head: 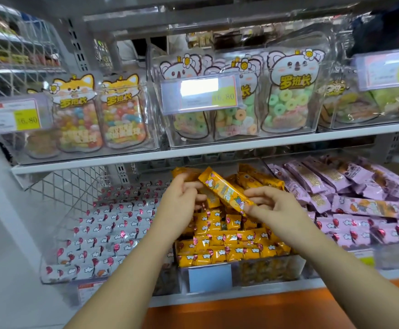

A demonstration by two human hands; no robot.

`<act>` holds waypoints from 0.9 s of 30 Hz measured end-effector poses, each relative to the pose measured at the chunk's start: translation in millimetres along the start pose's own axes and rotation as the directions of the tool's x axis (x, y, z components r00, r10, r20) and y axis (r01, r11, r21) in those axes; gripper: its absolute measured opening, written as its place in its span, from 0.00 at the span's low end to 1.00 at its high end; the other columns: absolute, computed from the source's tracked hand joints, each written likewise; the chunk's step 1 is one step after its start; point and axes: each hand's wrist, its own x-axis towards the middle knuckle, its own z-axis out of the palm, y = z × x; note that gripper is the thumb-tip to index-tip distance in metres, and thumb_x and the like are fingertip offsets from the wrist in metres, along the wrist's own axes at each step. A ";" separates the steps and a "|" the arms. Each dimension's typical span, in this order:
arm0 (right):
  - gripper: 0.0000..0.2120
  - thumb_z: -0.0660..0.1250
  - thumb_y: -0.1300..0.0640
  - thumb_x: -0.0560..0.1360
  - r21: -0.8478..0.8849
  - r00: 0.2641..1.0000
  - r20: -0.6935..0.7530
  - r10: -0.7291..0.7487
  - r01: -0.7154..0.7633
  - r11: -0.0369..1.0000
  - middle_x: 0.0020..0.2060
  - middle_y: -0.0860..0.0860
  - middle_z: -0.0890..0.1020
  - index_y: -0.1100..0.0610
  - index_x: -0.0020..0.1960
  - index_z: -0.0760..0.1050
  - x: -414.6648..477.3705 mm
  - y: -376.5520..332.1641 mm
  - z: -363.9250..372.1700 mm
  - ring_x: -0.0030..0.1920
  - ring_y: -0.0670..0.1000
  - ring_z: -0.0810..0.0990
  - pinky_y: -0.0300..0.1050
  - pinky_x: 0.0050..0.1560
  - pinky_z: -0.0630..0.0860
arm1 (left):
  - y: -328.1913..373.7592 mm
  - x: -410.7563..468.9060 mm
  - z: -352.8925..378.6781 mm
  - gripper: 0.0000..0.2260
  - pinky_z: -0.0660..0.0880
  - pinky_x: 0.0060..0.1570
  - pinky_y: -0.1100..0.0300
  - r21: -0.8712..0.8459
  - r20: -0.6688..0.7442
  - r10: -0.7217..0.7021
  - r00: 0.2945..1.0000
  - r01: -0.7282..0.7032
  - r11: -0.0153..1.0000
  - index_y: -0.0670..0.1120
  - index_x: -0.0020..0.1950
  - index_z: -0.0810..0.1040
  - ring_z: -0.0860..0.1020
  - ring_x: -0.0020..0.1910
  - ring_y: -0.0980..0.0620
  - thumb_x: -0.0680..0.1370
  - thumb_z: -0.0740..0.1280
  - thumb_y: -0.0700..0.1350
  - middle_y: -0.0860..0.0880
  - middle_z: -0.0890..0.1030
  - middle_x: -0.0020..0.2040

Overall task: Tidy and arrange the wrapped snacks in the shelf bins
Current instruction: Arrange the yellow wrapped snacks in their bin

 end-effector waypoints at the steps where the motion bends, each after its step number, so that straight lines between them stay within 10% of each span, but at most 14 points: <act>1: 0.12 0.71 0.59 0.72 -0.007 1.000 0.009 -0.021 0.021 1.000 0.49 0.48 0.81 0.49 0.53 0.76 -0.9 -1.9 2.3 0.44 0.42 0.81 0.37 0.47 0.78 | 2.5 -0.7 -4.9 0.13 0.77 0.41 0.63 -0.111 0.006 -0.043 0.999 0.043 0.993 0.50 0.65 0.67 0.80 0.46 0.55 0.82 0.56 0.39 0.54 0.79 0.49; 8: 0.14 0.69 0.60 0.74 0.027 0.991 0.002 -0.135 0.135 0.991 0.37 0.52 0.77 0.46 0.57 0.75 -4.5 -15.6 24.5 0.30 0.45 0.71 0.41 0.31 0.72 | -3.5 -13.0 -38.5 0.16 0.76 0.47 0.69 0.123 0.141 0.076 0.987 -0.094 0.988 0.58 0.63 0.72 0.80 0.47 0.64 0.76 0.67 0.48 0.59 0.80 0.52; 14: 0.17 0.70 0.60 0.73 0.096 0.966 -0.072 -0.250 0.256 0.962 0.49 0.48 0.78 0.42 0.55 0.73 -2.2 -33.8 44.4 0.42 0.42 0.81 0.37 0.46 0.80 | -7.2 -19.8 -55.6 0.13 0.68 0.55 0.65 0.486 0.217 0.102 0.971 -0.198 0.851 0.61 0.55 0.73 0.72 0.56 0.62 0.74 0.70 0.50 0.64 0.74 0.53; 27: 0.19 0.68 0.61 0.74 -0.057 0.956 0.056 -0.289 0.292 0.955 0.50 0.38 0.77 0.49 0.62 0.73 12.7 -31.2 67.4 0.47 0.38 0.79 0.31 0.48 0.77 | -10.3 -14.7 -49.7 0.20 0.72 0.54 0.63 0.536 0.271 0.173 0.947 -0.298 0.790 0.63 0.65 0.65 0.76 0.50 0.62 0.76 0.67 0.50 0.61 0.79 0.53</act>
